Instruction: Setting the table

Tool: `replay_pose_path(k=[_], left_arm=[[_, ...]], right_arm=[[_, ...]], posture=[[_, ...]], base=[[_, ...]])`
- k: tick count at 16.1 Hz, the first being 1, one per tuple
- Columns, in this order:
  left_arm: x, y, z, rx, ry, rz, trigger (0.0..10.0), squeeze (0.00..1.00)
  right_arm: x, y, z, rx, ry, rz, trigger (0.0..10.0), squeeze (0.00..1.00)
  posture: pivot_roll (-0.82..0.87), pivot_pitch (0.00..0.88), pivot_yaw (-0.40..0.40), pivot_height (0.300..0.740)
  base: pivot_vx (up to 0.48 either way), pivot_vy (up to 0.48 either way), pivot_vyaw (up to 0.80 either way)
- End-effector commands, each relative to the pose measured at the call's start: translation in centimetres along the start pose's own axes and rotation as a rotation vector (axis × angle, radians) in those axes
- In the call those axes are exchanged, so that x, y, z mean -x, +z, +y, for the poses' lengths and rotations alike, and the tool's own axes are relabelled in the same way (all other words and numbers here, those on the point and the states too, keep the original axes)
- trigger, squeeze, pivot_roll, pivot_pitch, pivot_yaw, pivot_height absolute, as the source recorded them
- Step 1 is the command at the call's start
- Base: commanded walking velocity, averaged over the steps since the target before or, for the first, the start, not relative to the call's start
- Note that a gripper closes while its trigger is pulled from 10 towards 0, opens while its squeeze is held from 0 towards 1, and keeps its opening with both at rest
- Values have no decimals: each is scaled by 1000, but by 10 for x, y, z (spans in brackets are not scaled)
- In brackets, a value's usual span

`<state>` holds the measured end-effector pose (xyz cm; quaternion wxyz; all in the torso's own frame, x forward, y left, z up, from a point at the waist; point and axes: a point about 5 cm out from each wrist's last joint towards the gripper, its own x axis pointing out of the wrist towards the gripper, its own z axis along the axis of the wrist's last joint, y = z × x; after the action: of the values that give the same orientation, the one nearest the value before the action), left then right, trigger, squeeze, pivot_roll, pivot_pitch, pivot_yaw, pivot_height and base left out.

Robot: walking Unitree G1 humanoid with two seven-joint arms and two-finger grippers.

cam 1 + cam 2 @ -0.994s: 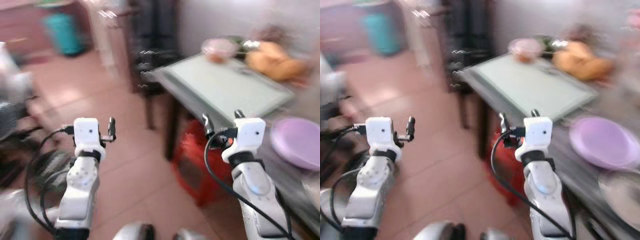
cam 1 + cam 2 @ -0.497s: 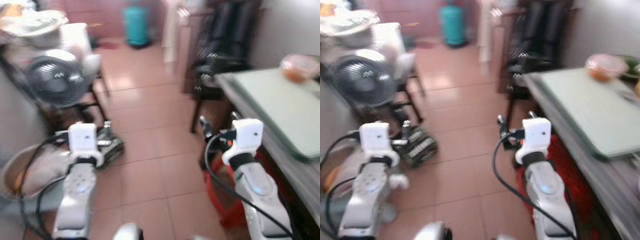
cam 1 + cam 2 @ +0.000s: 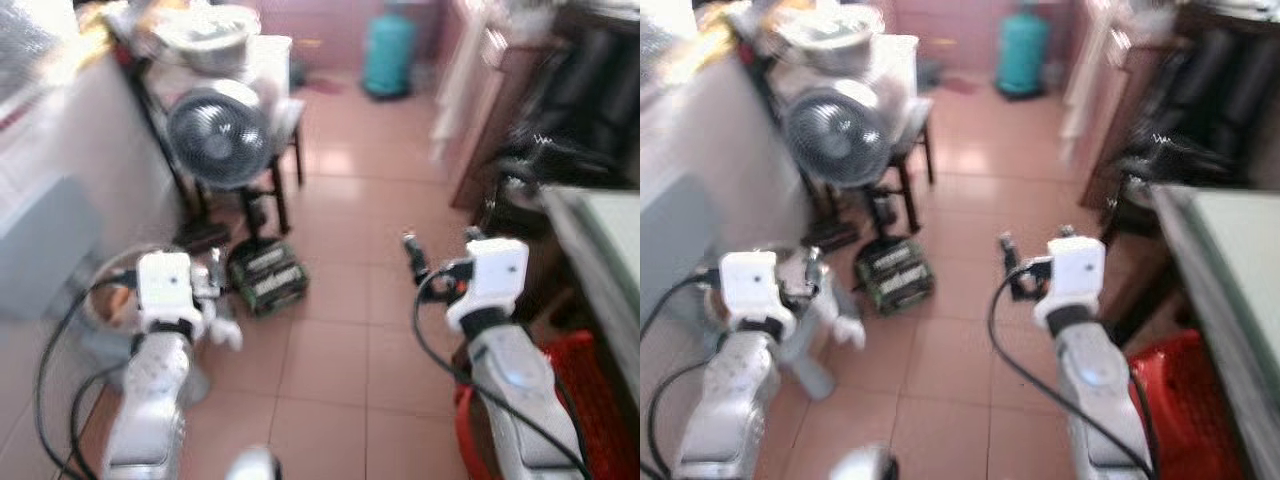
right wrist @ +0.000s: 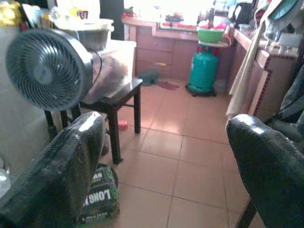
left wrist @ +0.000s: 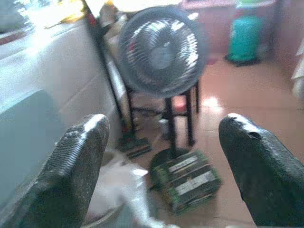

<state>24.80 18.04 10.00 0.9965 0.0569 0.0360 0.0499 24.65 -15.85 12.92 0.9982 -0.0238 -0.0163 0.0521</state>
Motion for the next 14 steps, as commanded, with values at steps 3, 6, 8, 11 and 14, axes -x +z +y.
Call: replay_pose_path(k=[3, 6, 8, 11, 14], left_arm=[[-2, -4, 1, -10, -16, 14, 10000, 0], [-1, -7, 0, 0, -41, 30, 10000, 0], [-3, -7, 1, -18, -39, 22, 10000, 0], [-3, -7, 0, -18, -17, 20, 10000, 0], [7, -14, 0, -12, -48, 67, 10000, 0]], right_arm=[[5, -15, -12, 27, -85, 61, 10000, 0], [7, -20, -16, 19, -115, 79, 10000, 0], [6, -20, -14, 18, -114, 77, 10000, 0], [6, -21, -14, 12, -113, 80, 10000, 0], [12, -27, -13, 3, -109, 102, 10000, 0]], posture=[[3, 0, -4, 731], [7, 0, -6, 731], [7, 0, -6, 731], [8, 0, -5, 731], [6, 0, -5, 731]], base=[[0, 480, 0], [0, 456, 0], [0, 454, 0], [0, 0, 0], [0, 0, 0]])
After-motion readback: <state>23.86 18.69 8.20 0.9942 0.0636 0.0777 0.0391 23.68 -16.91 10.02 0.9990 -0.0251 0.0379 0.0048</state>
